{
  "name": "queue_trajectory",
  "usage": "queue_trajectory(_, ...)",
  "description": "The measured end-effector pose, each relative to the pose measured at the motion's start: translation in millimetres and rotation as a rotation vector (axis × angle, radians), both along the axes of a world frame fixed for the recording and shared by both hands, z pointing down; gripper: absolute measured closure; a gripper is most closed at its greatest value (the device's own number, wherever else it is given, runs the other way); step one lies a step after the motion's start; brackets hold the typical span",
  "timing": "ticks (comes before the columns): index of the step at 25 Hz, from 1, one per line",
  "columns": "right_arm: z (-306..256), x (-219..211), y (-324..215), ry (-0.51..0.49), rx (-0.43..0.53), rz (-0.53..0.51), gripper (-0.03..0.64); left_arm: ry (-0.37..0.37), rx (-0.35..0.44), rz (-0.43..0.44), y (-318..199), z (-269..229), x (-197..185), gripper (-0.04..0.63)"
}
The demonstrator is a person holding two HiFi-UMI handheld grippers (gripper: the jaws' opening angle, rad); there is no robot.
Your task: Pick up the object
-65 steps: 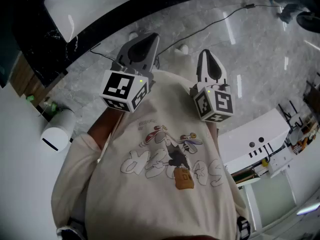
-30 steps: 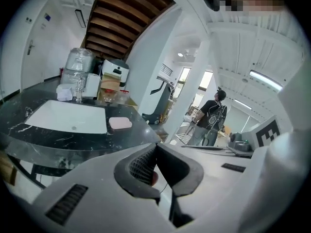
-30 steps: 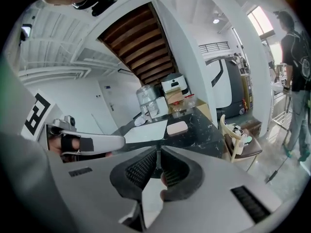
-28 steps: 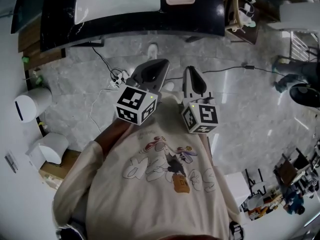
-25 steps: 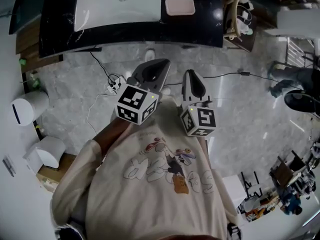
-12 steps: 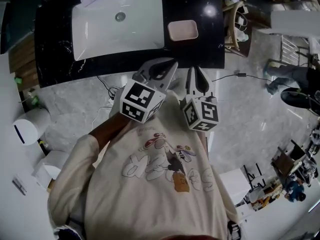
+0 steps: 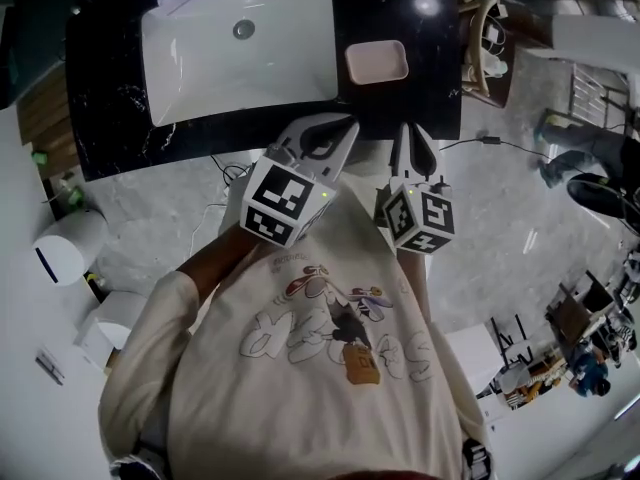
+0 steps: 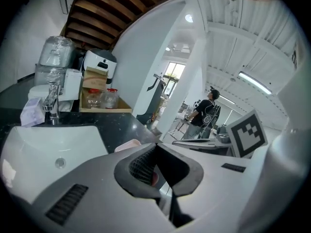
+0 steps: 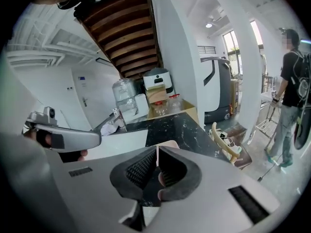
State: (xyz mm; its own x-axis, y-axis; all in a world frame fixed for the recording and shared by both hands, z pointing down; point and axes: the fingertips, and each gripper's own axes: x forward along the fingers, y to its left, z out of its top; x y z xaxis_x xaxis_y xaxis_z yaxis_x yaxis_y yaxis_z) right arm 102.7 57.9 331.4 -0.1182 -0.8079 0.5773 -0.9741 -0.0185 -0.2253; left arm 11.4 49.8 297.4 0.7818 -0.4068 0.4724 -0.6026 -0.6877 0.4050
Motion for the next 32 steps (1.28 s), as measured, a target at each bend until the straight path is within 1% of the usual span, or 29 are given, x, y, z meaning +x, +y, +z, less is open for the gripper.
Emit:
queue_trajectory(2,2.9,6.6,-8.5,0.016,0.006,0.015,0.598,0.013,-0.019,-0.003,-3.8,3.3,-1.3,0.581)
queue_trajectory(5,8.5,10.9,-13.8,0.011,-0.001,0.028,0.598,0.023,-0.041,-0.036,-15.7,5.4,-3.4,0.581)
queue_trajectory(7,15.7,10.1,-16.9,0.013,-0.024,0.012,0.598,0.017,-0.035,-0.049,-23.1,6.3,-3.4,0.581)
queue_trajectory(9,21.7,7.5,-24.4,0.021,-0.038,-0.025,0.598,0.012,-0.032,-0.057,-28.7,8.7,-2.2,0.581)
queue_trajectory(12,27.8,6.1,-43.0,0.033,-0.041,-0.059,0.598,-0.016,-0.034,-0.062,-40.2,20.5,1.4,0.581)
queue_trajectory(17,43.8,10.3,-55.7,0.031,-0.064,-0.078,0.598,-0.032,-0.083,-0.092,-46.0,38.4,6.4,0.581)
queue_trajectory(23,61.4,25.1,-81.2,0.032,-0.074,-0.086,0.598,-0.05,-0.11,-0.12,-63.7,59.3,17.0,0.581)
queue_trajectory(32,93.7,42.8,-105.8,0.033,-0.132,-0.112,0.598,-0.055,-0.167,-0.16,-77.2,86.4,30.4,0.581)
